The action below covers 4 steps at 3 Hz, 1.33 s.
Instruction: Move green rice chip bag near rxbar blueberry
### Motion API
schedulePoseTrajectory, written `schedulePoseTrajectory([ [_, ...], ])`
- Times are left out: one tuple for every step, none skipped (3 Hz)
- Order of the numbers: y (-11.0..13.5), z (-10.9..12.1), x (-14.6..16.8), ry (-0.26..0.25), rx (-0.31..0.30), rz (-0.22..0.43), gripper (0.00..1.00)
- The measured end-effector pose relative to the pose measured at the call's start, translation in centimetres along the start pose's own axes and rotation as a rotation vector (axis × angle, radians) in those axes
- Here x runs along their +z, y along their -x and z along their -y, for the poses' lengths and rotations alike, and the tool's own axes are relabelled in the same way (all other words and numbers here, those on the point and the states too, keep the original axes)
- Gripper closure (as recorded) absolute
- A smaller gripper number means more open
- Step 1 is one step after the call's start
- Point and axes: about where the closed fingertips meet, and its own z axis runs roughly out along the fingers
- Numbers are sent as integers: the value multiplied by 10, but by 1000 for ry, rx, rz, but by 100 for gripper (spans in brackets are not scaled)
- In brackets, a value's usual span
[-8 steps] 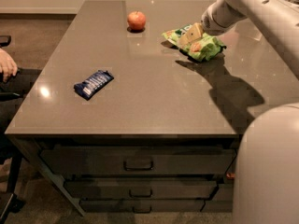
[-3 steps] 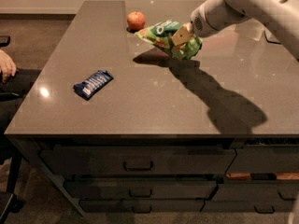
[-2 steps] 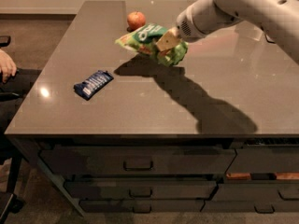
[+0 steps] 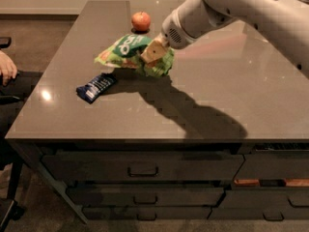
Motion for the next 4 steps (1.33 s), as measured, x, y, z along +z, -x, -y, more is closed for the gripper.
schedulePoseTrajectory([
  [7, -28, 6, 99, -98, 0, 88],
  [8, -48, 11, 185, -173, -3, 65],
  [8, -54, 12, 205, -192, -6, 42],
  [8, -55, 14, 209, -195, -7, 18],
])
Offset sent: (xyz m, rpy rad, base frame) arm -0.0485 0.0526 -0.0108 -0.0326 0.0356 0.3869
